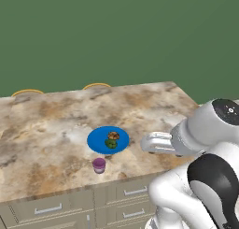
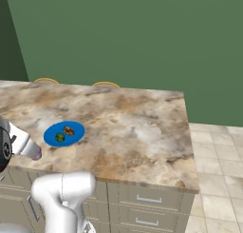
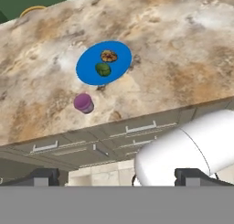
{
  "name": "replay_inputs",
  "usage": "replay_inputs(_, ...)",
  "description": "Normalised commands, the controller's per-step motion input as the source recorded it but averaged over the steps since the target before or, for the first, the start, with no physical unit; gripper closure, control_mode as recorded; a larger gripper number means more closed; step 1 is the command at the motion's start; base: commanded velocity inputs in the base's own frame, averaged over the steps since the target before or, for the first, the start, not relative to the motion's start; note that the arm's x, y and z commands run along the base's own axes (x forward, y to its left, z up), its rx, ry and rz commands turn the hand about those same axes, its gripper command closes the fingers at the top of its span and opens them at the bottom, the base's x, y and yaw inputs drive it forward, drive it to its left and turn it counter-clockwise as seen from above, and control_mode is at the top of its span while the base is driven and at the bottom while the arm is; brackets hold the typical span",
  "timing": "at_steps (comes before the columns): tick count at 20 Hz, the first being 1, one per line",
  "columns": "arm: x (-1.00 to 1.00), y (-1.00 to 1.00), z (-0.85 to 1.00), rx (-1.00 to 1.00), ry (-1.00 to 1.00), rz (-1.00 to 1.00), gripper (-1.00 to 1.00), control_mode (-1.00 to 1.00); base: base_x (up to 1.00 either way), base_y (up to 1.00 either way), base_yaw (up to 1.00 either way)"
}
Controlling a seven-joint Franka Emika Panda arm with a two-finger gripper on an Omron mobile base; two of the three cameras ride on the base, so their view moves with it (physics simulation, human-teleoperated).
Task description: Pick the avocado and bread from the counter and place them on the plate. Then pick the jam from the cabinet and place it next to the plate. Lastly close the cabinet door.
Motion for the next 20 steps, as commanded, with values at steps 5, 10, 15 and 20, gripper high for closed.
replay_inputs(5,-0.01,-0.44,0.01,0.04,0.05,0.0,-1.0,-1.0,0.0,0.0,0.0)
replay_inputs(10,0.0,-0.35,0.0,0.0,0.0,0.0,-1.0,-1.0,0.0,0.0,0.0)
replay_inputs(15,-0.01,-0.34,0.0,0.0,-0.01,0.0,-1.0,-1.0,0.0,0.0,0.0)
replay_inputs(20,-0.07,-0.16,0.0,0.0,-0.03,0.0,-1.0,-1.0,0.0,0.0,0.0)
